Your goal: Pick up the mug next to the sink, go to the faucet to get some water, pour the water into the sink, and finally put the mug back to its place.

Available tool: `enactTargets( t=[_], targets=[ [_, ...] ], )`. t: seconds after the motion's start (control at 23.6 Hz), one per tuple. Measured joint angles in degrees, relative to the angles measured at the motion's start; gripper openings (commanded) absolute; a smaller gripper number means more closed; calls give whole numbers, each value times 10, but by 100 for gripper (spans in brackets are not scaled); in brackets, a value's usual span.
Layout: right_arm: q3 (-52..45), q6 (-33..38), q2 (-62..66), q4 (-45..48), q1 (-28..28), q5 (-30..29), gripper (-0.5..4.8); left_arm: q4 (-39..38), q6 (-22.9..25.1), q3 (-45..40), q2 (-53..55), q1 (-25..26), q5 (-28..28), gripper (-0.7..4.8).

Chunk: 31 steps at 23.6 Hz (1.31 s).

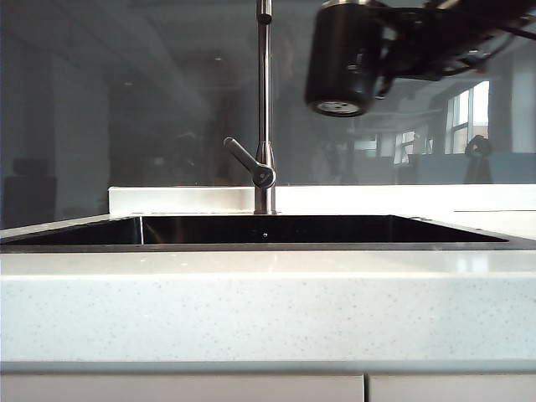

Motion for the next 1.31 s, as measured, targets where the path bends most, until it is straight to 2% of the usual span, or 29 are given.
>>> enactTargets(
  t=[0.08, 0.21, 0.34, 0.42, 0.47, 0.55, 0.59, 0.68, 0.72, 0.8, 0.97, 1.31],
  targets=[
    [52, -3, 41, -12, 23, 1, -1, 53, 0, 61, 129, 0, 36, -5],
    [131, -17, 103, -23, 42, 5, -1, 112, 0, 202, 327, 0, 119, -3],
    [206, -18, 160, -64, 52, 13, -2, 130, -2, 350, 472, 0, 217, 2],
    [233, -18, 181, -76, 57, 16, -2, 129, -3, 411, 525, 0, 259, 42],
    [247, -18, 191, -82, 60, 16, -2, 129, -4, 438, 550, 0, 278, 104],
    [287, -18, 217, -85, 67, 16, -2, 129, -12, 542, 633, -2, 311, 172],
    [302, -18, 226, -84, 68, 16, -2, 129, -16, 573, 659, -1, 320, 224],
    [330, -19, 235, -83, 74, 25, -2, 122, -52, 678, 739, -1, 373, 313],
    [336, -19, 236, -83, 75, 25, -2, 120, -71, 719, 769, -1, 395, 388],
    [347, -19, 236, -80, 75, 25, -2, 118, -113, 796, 820, -7, 428, 446],
    [349, -19, 236, -77, 75, 26, -2, 118, -160, 888, 871, -25, 449, 450],
    [349, -19, 237, -89, 74, 26, -2, 113, -164, 965, 894, -65, 458, 450]
  ],
)
